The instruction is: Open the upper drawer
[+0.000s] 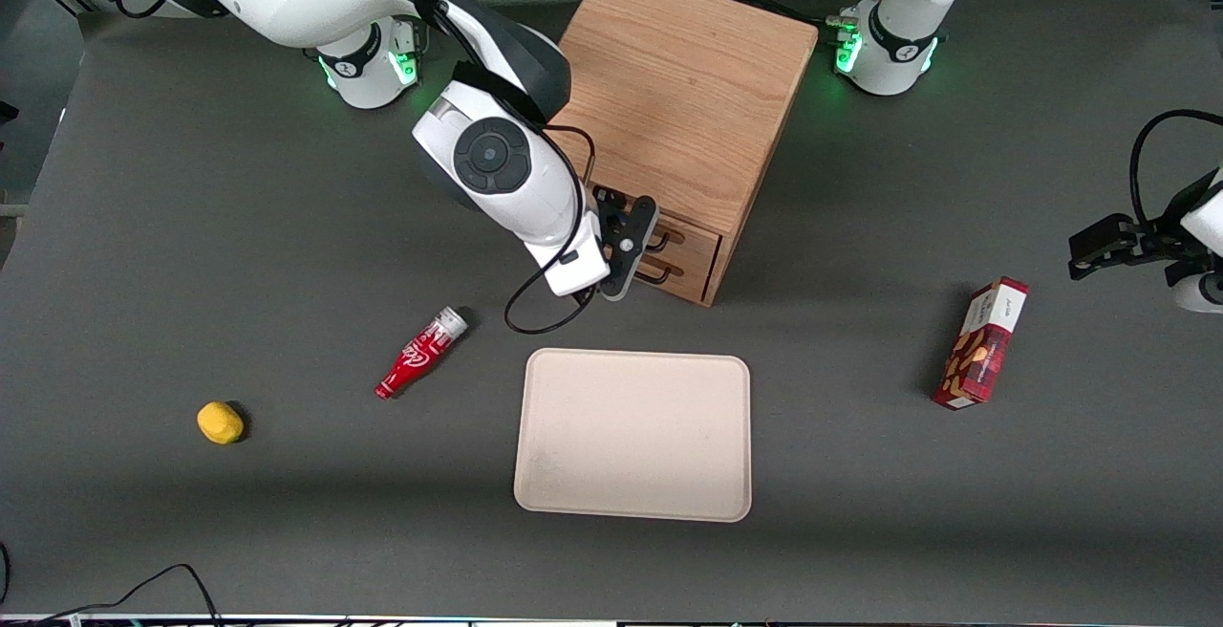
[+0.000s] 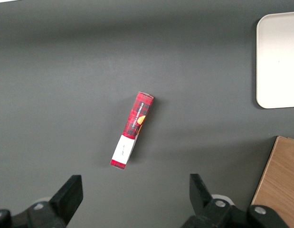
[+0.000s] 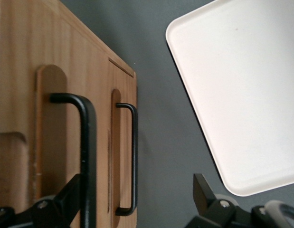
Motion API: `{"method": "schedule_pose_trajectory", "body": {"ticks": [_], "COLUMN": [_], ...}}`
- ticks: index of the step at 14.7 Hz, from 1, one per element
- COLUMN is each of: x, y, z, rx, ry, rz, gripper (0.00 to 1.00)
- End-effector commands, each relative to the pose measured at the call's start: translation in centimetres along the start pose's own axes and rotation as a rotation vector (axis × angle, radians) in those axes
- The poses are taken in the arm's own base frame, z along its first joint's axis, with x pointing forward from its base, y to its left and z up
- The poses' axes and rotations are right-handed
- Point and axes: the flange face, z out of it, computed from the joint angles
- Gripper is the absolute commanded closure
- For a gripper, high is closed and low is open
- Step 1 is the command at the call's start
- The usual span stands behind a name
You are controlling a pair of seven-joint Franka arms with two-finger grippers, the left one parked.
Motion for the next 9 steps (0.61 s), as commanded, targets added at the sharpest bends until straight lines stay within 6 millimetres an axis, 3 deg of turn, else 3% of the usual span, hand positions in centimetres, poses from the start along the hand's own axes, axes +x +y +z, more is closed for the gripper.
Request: {"method": "schedule_pose_trajectory", "body": {"ticks": [1, 5, 9], "x": [-0.5, -1.0, -0.5], "y": [1.6, 3.6, 5.6], "z": [0.3, 1.1, 0.1], "rx": [-0.036, -0.075, -0.093], "ry": [-0.001, -0.021, 0.013], "rz": [-0.036, -0.036, -0.016], "gripper": [0.00, 0.00, 0.00]}}
